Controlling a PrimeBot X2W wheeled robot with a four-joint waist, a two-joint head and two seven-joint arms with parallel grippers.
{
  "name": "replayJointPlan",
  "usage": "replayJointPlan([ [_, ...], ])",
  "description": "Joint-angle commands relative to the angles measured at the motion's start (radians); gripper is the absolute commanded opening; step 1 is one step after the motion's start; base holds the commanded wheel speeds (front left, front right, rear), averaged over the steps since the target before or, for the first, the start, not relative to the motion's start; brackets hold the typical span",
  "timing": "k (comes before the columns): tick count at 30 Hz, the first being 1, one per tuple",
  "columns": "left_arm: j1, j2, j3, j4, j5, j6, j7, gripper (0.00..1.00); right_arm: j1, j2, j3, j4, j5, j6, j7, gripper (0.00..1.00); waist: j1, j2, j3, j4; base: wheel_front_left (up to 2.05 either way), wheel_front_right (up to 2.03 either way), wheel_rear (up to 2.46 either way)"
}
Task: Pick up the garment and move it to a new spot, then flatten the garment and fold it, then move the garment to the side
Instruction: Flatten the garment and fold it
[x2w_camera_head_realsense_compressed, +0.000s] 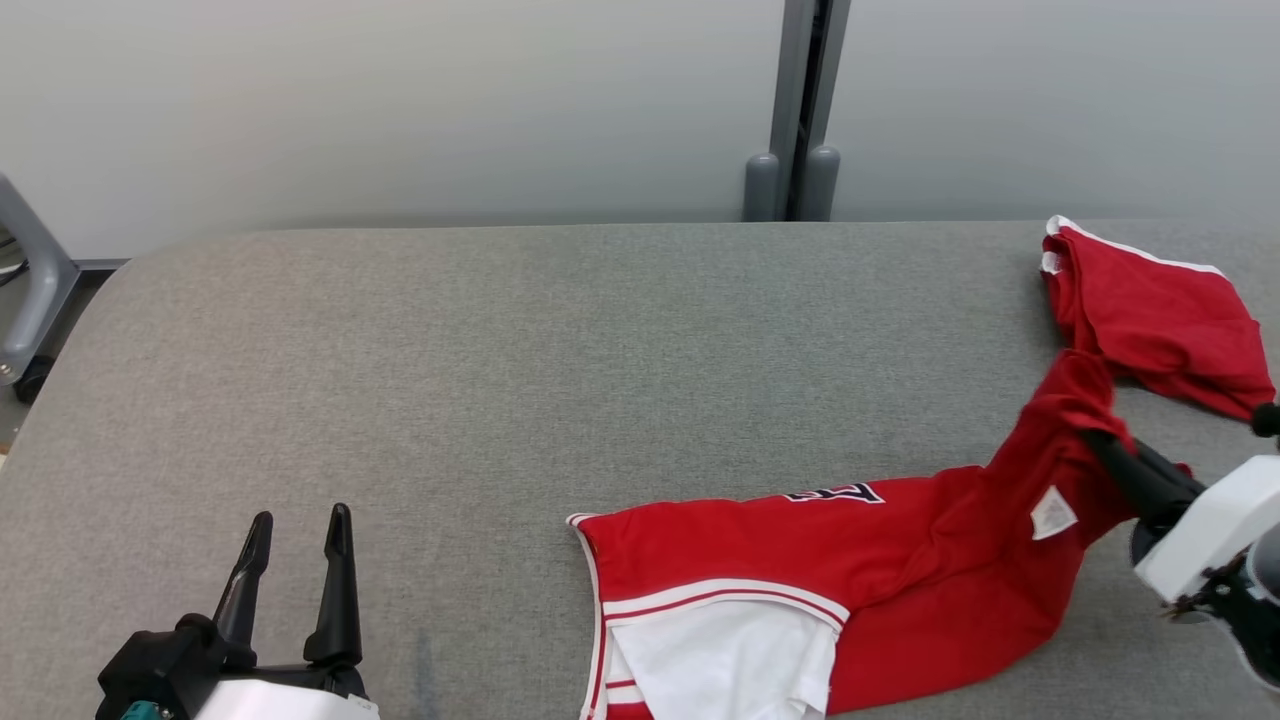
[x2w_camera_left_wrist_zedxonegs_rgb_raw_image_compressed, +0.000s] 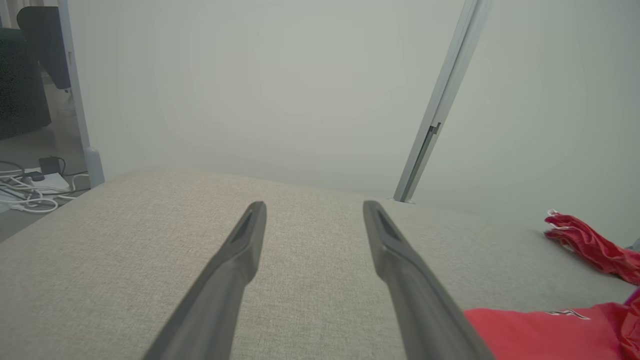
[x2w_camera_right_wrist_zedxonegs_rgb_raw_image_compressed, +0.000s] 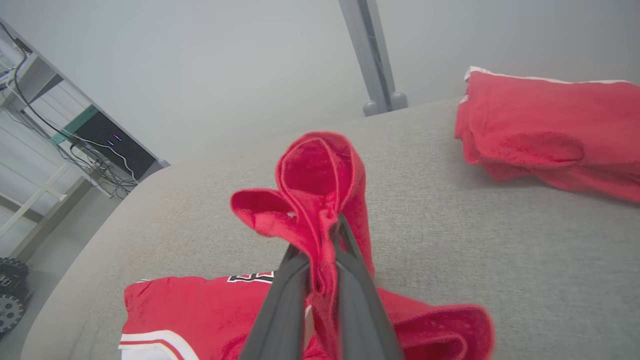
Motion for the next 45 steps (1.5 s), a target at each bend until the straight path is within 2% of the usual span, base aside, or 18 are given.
replayJointPlan([
  [1, 0.0, -0.007, 0.017, 0.005, 0.014, -0.013, -0.002, 1.0, 0.021, 0.009, -0.007, -0.042, -0.014, 0.0, 0.001, 0.0, 0.0, -0.0001, 0.002, 0.012, 0.0, 0.0, 0.0],
  [6, -0.013, -0.035, 0.05, 0.029, 0.039, -0.044, -0.002, 1.0, 0.08, 0.075, -0.017, -0.156, -0.045, 0.001, 0.028, 0.0, 0.0, -0.0001, 0.002, 0.05, 0.0, 0.0, 0.0],
  [10, -0.02, -0.049, 0.064, 0.044, 0.055, -0.06, -0.002, 1.0, 0.126, 0.179, -0.02, -0.182, -0.051, 0.001, 0.062, 0.0, 0.0, -0.0001, 0.0, 0.078, 0.0, 0.0, 0.0],
  [11, -0.02, -0.049, 0.064, 0.044, 0.055, -0.06, -0.002, 1.0, 0.126, 0.179, -0.02, -0.182, -0.051, 0.001, 0.062, 0.0, 0.0, -0.0001, 0.0, 0.078, 0.0, 0.0, 0.0],
  [20, -0.037, -0.058, 0.069, 0.071, 0.071, -0.082, -0.002, 1.0, 0.132, 0.431, -0.067, -0.052, -0.077, 0.001, 0.058, 0.0, 0.0, -0.0001, 0.004, 0.146, 0.0, 0.0, 0.0],
  [28, -0.041, -0.061, 0.081, 0.084, 0.077, -0.089, -0.002, 1.0, 0.117, 0.551, -0.069, 0.051, -0.136, 0.001, 0.09, 0.0, 0.0, -0.0001, 0.009, 0.172, 0.0, 0.0, 0.0],
  [33, -0.045, -0.062, 0.086, 0.089, 0.075, -0.092, -0.002, 1.0, 0.111, 0.59, -0.076, 0.098, -0.159, 0.001, 0.105, 0.0, 0.0, -0.0001, 0.008, 0.168, 0.0, 0.0, 0.0],
  [34, -0.046, -0.062, 0.087, 0.09, 0.073, -0.092, -0.002, 1.0, 0.111, 0.596, -0.077, 0.104, -0.16, 0.001, 0.107, 0.05, 0.0, -0.0001, 0.007, 0.166, 0.0, 0.0, 0.0],
  [35, -0.047, -0.062, 0.088, 0.091, 0.073, -0.093, -0.002, 1.0, 0.111, 0.603, -0.076, 0.108, -0.164, 0.001, 0.111, 0.36, 0.0, -0.0001, 0.007, 0.163, 0.0, 0.0, 0.0],
  [36, -0.049, -0.062, 0.088, 0.091, 0.073, -0.093, -0.002, 1.0, 0.111, 0.608, -0.076, 0.11, -0.165, 0.001, 0.112, 0.49, 0.0, -0.0001, 0.006, 0.16, 0.0, 0.0, 0.0],
  [37, -0.049, -0.062, 0.088, 0.093, 0.072, -0.093, -0.002, 1.0, 0.113, 0.613, -0.074, 0.112, -0.161, 0.001, 0.117, 1.0, 0.0, -0.0001, 0.004, 0.157, 0.0, 0.0, 0.0],
  [42, -0.044, -0.062, 0.093, 0.092, 0.071, -0.094, -0.002, 1.0, 0.106, 0.622, -0.078, 0.046, -0.143, 0.001, 0.107, 1.0, 0.0, -0.0001, -0.006, 0.128, 0.0, 0.0, 0.0],
  [45, -0.04, -0.062, 0.097, 0.088, 0.073, -0.093, -0.002, 1.0, 0.109, 0.585, -0.102, -0.028, -0.133, 0.001, 0.113, 1.0, 0.0, -0.0001, -0.013, 0.111, 0.0, 0.0, 0.0],
])
